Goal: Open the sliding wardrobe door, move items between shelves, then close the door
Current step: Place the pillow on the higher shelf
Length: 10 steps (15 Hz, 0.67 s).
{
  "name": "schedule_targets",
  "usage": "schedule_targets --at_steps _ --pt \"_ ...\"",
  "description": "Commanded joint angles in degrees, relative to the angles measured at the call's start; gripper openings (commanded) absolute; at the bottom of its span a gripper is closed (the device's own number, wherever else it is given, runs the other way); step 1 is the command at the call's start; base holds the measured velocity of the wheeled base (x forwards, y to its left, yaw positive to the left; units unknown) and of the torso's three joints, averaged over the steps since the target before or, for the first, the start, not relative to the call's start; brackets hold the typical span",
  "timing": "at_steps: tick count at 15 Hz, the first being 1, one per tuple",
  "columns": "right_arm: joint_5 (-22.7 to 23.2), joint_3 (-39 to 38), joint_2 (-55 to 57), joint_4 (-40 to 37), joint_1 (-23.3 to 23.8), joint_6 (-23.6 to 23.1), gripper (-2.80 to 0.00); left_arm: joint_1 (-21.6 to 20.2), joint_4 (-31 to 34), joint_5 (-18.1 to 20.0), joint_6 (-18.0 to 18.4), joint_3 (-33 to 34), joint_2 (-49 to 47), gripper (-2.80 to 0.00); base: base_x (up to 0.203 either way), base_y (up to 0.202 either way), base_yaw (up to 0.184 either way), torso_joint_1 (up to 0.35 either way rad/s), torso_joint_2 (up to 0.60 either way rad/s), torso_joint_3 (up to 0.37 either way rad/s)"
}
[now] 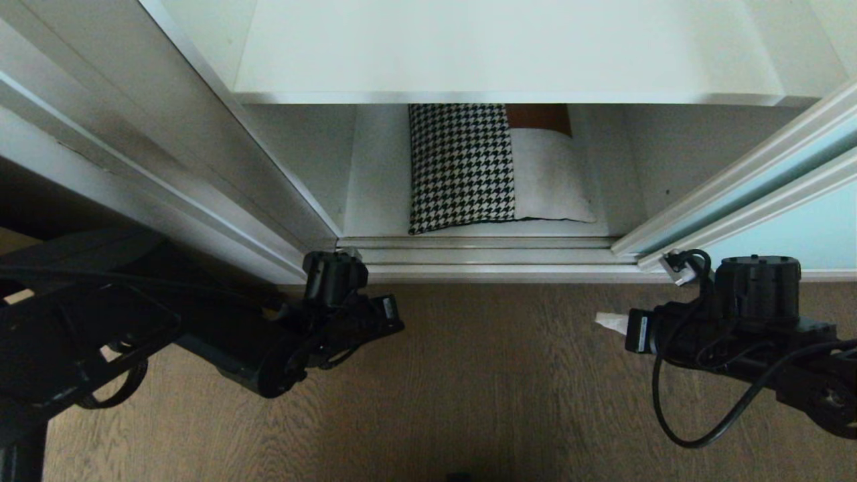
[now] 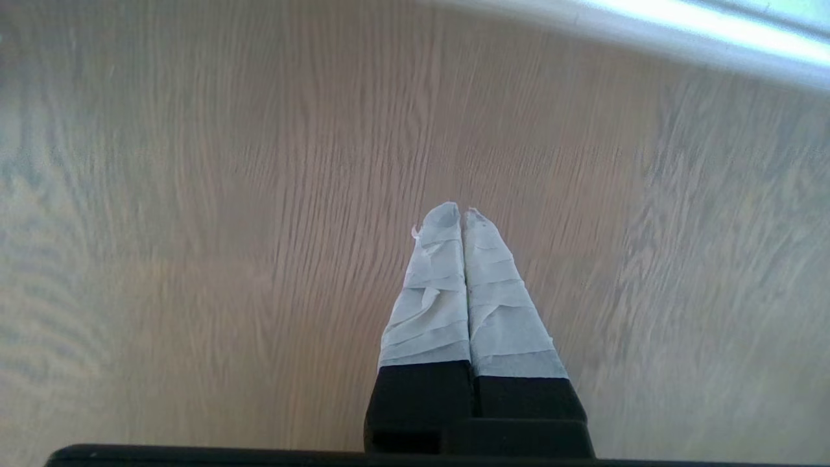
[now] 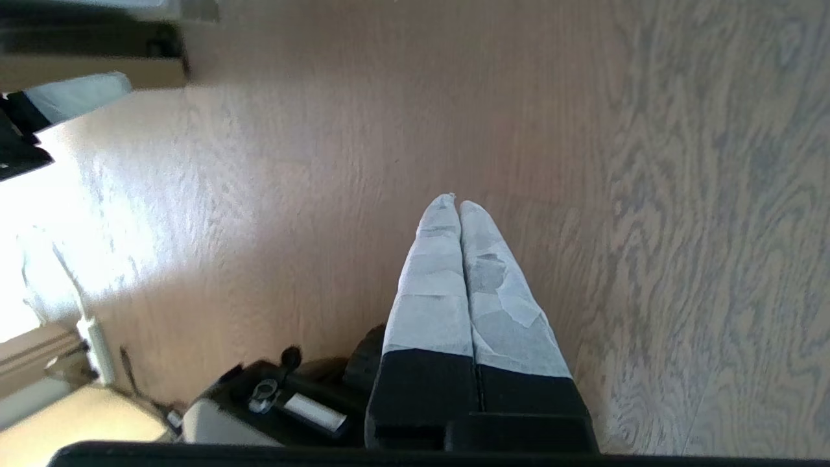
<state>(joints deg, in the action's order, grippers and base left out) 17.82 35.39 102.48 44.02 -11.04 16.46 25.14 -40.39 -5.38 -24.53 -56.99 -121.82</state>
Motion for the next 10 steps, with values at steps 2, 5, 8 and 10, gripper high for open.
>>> schedule_targets --at_steps 2,5,8,10 --pt "0.05 1.47 1.76 0.45 0.15 0.08 -2.8 -1.58 -0.14 -0.13 -0.17 -4.33 -3.16 -2.8 0.0 0.0 0.0 0.0 0.0 0.0" --pt "0.11 3.54 1.27 -0.04 0.59 0.07 -2.8 -4.72 -0.28 -0.14 -0.09 -9.25 -6.31 -2.8 0.0 0.0 0.0 0.0 0.0 0.0" --pt "0.57 2.26 2.11 0.45 0.91 -0.02 -2.8 -6.0 -0.13 0.0 -0.01 -13.88 -8.48 -2.8 0.0 0.0 0.0 0.0 0.0 0.0" --pt "1.61 1.01 2.11 0.47 1.36 0.05 -2.8 -6.06 0.11 0.29 0.07 -17.41 -10.54 -2.8 0.0 0.0 0.0 0.0 0.0 0.0"
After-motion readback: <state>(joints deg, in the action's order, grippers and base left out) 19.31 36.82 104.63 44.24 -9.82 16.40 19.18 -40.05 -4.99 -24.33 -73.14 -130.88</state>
